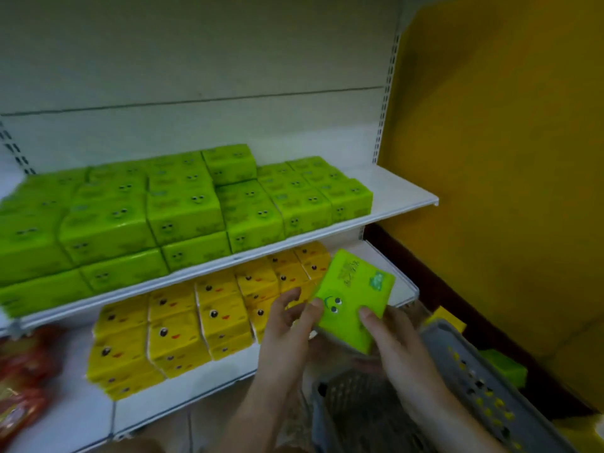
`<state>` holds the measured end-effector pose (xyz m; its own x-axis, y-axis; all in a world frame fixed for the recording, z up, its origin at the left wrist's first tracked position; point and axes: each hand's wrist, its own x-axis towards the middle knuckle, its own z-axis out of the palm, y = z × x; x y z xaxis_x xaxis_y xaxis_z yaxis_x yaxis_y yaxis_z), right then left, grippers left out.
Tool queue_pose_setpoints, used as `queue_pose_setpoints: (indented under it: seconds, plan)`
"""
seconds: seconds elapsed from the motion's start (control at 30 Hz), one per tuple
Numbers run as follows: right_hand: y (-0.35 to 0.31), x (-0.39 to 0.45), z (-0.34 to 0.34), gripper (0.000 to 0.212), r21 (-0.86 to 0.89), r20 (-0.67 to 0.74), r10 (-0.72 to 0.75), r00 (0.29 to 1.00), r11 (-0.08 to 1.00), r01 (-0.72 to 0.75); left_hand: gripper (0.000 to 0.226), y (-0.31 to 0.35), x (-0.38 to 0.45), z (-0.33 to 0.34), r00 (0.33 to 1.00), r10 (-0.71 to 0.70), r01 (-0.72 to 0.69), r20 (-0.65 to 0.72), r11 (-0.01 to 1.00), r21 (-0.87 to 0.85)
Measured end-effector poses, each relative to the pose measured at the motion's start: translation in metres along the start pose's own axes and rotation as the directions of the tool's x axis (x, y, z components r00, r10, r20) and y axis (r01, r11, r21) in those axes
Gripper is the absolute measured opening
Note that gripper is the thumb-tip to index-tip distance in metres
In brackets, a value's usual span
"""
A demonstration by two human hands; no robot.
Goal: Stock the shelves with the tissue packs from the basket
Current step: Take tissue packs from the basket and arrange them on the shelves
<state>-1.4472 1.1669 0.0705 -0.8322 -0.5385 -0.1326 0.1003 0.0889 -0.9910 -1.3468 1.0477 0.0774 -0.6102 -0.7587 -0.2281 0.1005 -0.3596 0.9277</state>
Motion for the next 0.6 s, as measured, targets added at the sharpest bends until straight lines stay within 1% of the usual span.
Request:
queue_pose_setpoints:
  seconds: [0.07,0.1,0.17,0.23,0.27,0.3,0.37,0.43,0.47,0.5,0.53,0.57,0.6]
  plan:
    - [-0.031,0.006,0.016,0.021,-0.026,0.016,-0.067,0.998,0.997,0.068,0.045,0.017,0.000,-0.007,0.999,0.000,-0.002,0.052,1.000,0.024]
    - [-0.045,0.012,0.018,0.016,-0.060,0.038,-0.109,0.993,0.992,0.111,0.049,0.029,0.000,-0.011,0.997,0.001,-0.006,0.082,0.998,0.061]
    - [-0.077,0.023,0.024,0.013,-0.114,0.140,-0.173,0.975,0.975,0.189,0.062,0.057,0.005,-0.020,0.993,0.013,-0.027,0.116,0.992,0.123]
    - [-0.104,0.033,0.034,0.015,-0.140,0.251,-0.202,0.947,0.960,0.242,0.068,0.083,0.013,-0.029,0.995,0.051,-0.063,0.088,0.989,0.130]
    - [-0.115,0.038,0.042,0.018,-0.142,0.265,-0.218,0.939,0.955,0.262,0.066,0.095,0.018,-0.032,0.995,0.073,-0.080,0.063,0.990,0.113]
    - [-0.126,0.044,0.050,0.026,-0.152,0.243,-0.250,0.937,0.945,0.291,0.062,0.107,0.023,-0.032,0.995,0.098,-0.100,0.036,0.991,0.087]
    - [-0.141,0.054,0.068,0.051,-0.173,0.179,-0.304,0.936,0.927,0.334,0.054,0.129,0.030,-0.030,0.988,0.148,-0.147,-0.041,0.989,0.035]
    - [-0.147,0.062,0.088,0.077,-0.154,0.171,-0.275,0.946,0.941,0.301,0.048,0.145,0.038,-0.026,0.978,0.166,-0.171,-0.124,0.985,-0.026]
    - [-0.146,0.065,0.098,0.079,-0.108,0.180,-0.243,0.953,0.958,0.264,0.046,0.151,0.044,-0.024,0.975,0.163,-0.170,-0.150,0.985,-0.038]
    - [-0.146,0.067,0.108,0.070,-0.045,0.172,-0.217,0.961,0.973,0.228,0.046,0.158,0.047,-0.022,0.974,0.156,-0.161,-0.163,0.987,-0.019]
    - [-0.148,0.071,0.117,0.056,0.010,0.141,-0.209,0.968,0.978,0.210,0.049,0.165,0.051,-0.020,0.970,0.165,-0.152,-0.176,0.985,0.085]
    - [-0.151,0.076,0.125,0.046,0.041,0.087,-0.221,0.971,0.975,0.219,0.056,0.173,0.054,-0.021,0.964,0.207,-0.150,-0.166,0.940,0.306]
    - [-0.157,0.085,0.132,0.041,0.033,0.027,-0.238,0.971,0.971,0.237,0.061,0.180,0.058,-0.024,0.951,0.273,-0.144,-0.147,0.809,0.569]
